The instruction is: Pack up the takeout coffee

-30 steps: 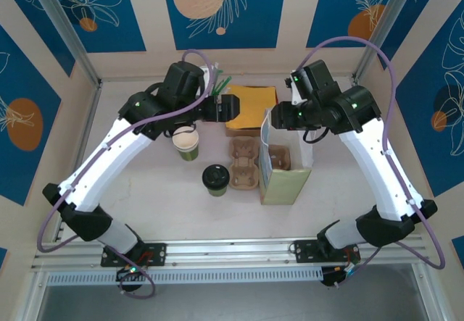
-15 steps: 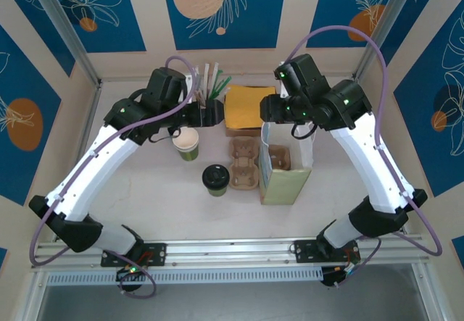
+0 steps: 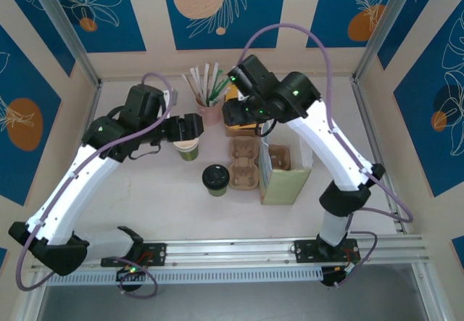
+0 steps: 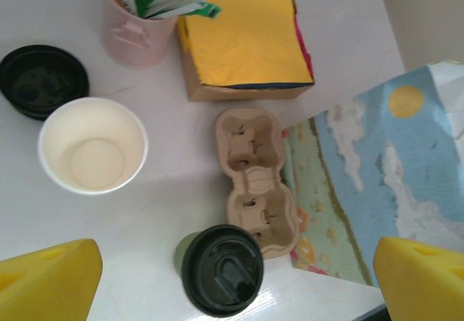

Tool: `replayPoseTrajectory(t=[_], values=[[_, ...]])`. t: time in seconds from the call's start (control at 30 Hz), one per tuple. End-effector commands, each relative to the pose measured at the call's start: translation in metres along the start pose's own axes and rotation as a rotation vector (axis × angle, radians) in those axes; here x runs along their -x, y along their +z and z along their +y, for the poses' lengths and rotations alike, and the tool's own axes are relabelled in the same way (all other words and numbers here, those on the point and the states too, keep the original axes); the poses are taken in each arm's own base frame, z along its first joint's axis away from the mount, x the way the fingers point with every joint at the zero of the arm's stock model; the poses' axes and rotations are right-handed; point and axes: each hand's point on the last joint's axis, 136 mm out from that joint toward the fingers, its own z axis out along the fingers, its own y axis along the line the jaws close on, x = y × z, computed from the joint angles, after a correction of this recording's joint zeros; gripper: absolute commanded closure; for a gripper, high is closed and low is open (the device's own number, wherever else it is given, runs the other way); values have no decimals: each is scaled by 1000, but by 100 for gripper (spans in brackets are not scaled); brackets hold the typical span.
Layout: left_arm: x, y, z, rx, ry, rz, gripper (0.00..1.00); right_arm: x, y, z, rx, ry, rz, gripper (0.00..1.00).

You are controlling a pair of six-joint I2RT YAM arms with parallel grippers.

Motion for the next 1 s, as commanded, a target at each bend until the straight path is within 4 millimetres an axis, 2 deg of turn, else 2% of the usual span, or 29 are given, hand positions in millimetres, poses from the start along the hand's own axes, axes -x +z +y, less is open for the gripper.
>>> replayPoseTrajectory(t=[0.0, 0.03, 0.4, 0.7, 0.97], values=[[-13, -12, 29, 104, -34, 2, 3, -20, 10, 13, 15, 5, 97, 52], [-18, -15, 37, 132, -42, 3, 0, -24, 15, 17, 21, 5, 119, 52], [-70, -37, 87, 277, -77, 59, 0, -50, 46, 42, 31, 35, 248, 49], [-113, -37, 103, 266, -108, 118, 0, -73, 68, 49, 0, 53, 364, 45], [-135, -32, 105, 231, -136, 157, 0, -94, 86, 42, -64, 50, 474, 40]])
